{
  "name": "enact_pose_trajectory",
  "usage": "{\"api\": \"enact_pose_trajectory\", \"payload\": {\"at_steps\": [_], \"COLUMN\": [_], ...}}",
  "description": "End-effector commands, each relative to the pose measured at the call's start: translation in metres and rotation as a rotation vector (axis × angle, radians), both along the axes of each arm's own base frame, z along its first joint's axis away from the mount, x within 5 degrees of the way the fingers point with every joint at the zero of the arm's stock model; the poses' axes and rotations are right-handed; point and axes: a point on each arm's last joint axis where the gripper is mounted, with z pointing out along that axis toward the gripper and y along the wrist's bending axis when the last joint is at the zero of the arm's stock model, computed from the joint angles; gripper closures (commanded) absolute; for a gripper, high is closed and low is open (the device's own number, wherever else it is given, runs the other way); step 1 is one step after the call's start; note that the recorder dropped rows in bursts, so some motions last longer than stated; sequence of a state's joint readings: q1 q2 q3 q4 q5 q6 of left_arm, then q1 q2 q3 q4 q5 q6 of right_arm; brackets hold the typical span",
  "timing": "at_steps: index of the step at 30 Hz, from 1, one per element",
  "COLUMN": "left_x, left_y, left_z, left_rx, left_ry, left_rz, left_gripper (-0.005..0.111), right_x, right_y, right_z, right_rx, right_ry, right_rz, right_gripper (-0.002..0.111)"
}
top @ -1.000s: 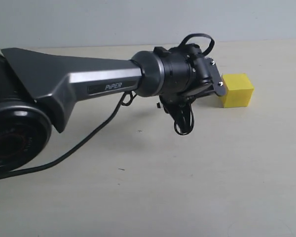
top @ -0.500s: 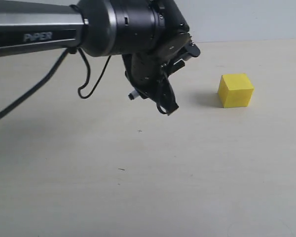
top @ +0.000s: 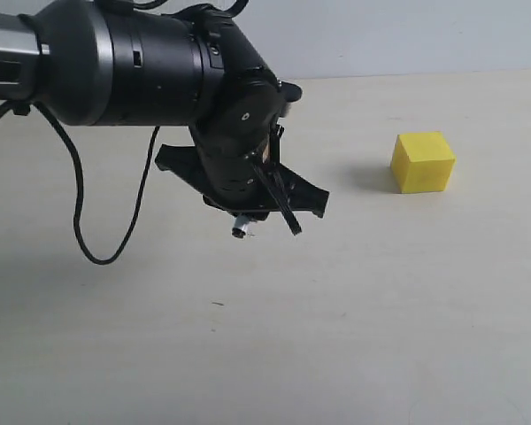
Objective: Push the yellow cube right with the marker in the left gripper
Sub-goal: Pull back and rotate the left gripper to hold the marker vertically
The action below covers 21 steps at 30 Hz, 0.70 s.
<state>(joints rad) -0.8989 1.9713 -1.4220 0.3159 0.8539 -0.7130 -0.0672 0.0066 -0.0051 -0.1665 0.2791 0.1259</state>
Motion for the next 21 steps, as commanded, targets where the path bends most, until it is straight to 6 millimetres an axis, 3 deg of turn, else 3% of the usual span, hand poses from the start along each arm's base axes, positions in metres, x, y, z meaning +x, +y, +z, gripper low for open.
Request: {"api": "enact_pose_trajectory", "payload": {"at_steps": [1,5,10,21], "left_x": [0.01,0.029,0.053,0.059], "left_y": [-0.003,-0.006,0.007,0.002], "left_z": [-0.002,-0.011,-0.023,-0.062], "left_rx": [-0.063,-0.124,-0.065,-0.043], "left_ry": [0.043,0.168,0.26,0.307], "left_rz": [0.113,0.223,0.365,0.412], "left_gripper": [0.107,0.107,0.107,0.107], "right_x": [0.0,0.0,0.0,0.0], "right_y": [0.0,0.0,0.0,0.0], "right_z": [0.0,0.0,0.0,0.0], "right_rx": [0.0,0.0,0.0,0.0], "right_ry": [-0.014,-0.014,-0.014,-0.014], "right_rz": [0.006,0.006,0.006,0.006], "right_gripper": [0.108,0.108,0.108,0.108]}}
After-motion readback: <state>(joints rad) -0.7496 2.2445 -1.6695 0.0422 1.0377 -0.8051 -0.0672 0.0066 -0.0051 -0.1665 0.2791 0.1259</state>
